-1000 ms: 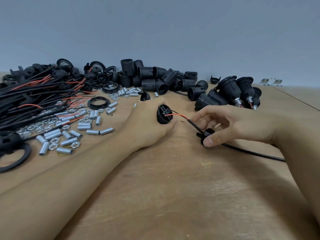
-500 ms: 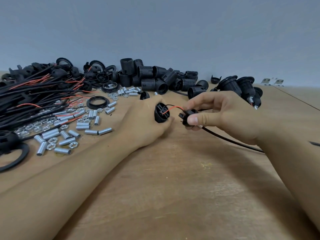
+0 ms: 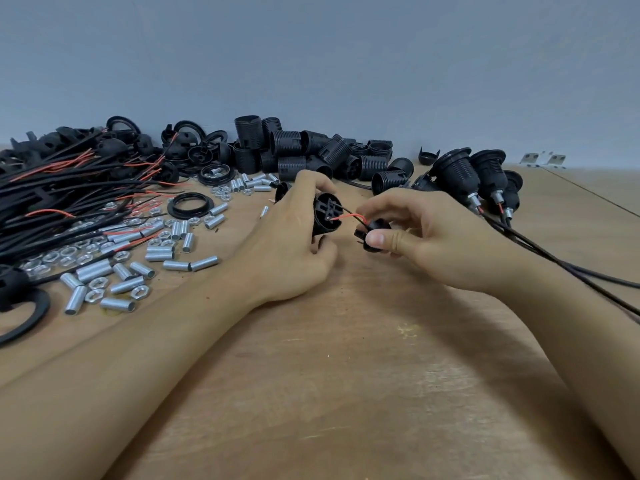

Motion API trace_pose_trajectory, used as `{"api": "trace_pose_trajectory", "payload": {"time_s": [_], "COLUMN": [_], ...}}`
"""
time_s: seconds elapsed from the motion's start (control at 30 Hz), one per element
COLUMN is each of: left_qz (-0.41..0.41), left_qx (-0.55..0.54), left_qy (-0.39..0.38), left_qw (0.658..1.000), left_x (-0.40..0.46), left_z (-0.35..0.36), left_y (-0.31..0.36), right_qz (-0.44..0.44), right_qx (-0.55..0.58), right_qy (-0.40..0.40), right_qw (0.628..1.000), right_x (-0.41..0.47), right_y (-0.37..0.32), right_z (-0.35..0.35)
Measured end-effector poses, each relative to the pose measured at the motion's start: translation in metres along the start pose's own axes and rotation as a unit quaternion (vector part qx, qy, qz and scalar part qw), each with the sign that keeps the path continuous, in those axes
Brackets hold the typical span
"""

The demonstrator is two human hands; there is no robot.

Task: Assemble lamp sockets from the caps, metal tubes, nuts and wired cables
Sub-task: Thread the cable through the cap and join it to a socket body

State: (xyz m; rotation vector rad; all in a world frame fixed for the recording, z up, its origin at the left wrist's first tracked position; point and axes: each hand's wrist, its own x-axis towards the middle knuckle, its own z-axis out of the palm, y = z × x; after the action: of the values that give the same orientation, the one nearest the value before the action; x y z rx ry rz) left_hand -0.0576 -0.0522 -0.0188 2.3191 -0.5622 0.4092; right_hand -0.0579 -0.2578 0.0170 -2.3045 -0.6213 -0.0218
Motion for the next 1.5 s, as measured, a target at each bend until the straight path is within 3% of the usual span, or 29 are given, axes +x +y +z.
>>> {"api": "trace_pose_trajectory", "payload": {"time_s": [0.1,0.3,0.47,0.67,0.77,0.93,1.07,1.2,1.5], "left_qz": [0.024,0.082,0.067,0.045,0.090,0.111,0.122,0.085,0.069], "left_qx": [0.002,0.047,0.099,0.105,0.083,0.110,0.101,0.041,0.049], "left_qy": [-0.019,-0.028,-0.016,0.017,0.021,0.069,0.067,0.067,0.056], "left_qw": [1.000,0.995,0.993,0.993,0.992,0.985,0.985,0.993,0.995], "left_x": [0.000,0.002,0.002,0.005,0.004,0.004,0.004,0.003,0.000], "left_z": [-0.001,0.000,-0.003,-0.006,-0.006,-0.007,-0.004,-0.003,-0.001], "left_y": [-0.003,-0.005,-0.009,-0.005,-0.002,-0.004,-0.006,-0.004,-0.002], "right_qz": [-0.015,0.005,0.006,-0.025,-0.072,-0.023,-0.053,-0.053,-0.078], "right_qx": [-0.066,-0.049,-0.005,-0.087,-0.072,0.003,0.026,0.038,0.109], "right_qy": [0.041,0.079,0.059,0.096,0.108,0.080,0.051,0.064,0.037], "right_qw": [0.997,0.996,0.998,0.991,0.989,0.997,0.997,0.996,0.990], "right_x": [0.001,0.003,0.003,0.005,0.005,0.006,0.005,0.006,0.005], "right_y": [0.001,0.003,0.000,0.001,-0.001,-0.001,-0.001,0.000,-0.003], "right_z": [0.000,-0.001,0.002,0.011,0.013,0.012,0.013,0.016,0.020]}}
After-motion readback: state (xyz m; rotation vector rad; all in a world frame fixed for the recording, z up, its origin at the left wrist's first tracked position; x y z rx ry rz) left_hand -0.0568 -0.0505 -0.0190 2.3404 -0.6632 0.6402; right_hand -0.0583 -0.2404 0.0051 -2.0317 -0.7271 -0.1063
